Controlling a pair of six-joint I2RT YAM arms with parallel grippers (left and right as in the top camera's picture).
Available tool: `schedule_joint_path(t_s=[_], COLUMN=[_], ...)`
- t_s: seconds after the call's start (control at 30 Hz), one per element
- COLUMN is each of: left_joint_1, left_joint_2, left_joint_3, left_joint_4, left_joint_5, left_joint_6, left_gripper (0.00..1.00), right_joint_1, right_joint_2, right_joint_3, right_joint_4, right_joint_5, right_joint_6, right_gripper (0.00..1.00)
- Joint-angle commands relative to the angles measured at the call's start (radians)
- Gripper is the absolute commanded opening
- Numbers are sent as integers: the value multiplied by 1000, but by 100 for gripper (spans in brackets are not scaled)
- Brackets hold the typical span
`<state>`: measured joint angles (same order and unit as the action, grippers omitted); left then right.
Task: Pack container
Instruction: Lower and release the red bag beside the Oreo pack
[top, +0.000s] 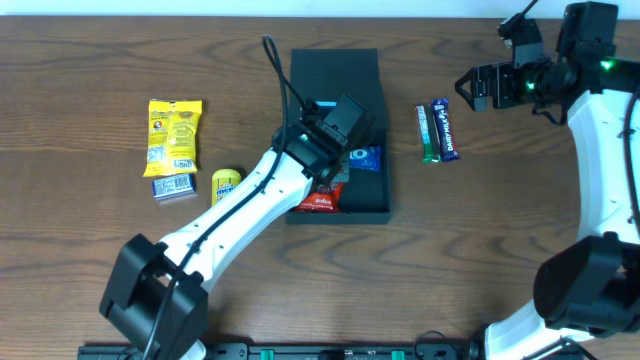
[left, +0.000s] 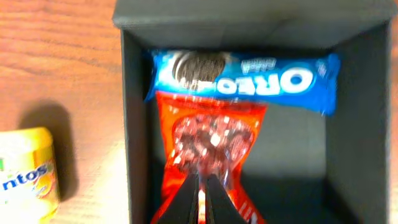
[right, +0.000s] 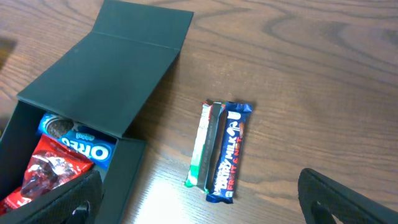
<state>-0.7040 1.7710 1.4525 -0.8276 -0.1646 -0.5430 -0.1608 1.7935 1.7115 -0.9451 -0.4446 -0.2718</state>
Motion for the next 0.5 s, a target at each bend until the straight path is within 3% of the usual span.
schedule_joint_path(t_s=[0.0,0.3,0.47], left_joint_1=[-9,-10,-11], left_joint_2=[49,150,188], left_joint_3=[-6,-13,-13], left_joint_4=[-37,-90,-91], left_joint_5=[65,264,262], left_joint_6=[63,146,155], left_gripper=[6,6,6], right_joint_1=[-9,-9,-9], right_joint_2=[13,13,13], right_joint_3=[1,1,2], right_joint_4=[1,0,0], right_joint_5=[-8,-8,-8], right_joint_6=[10,10,10], right_gripper=[99,99,99])
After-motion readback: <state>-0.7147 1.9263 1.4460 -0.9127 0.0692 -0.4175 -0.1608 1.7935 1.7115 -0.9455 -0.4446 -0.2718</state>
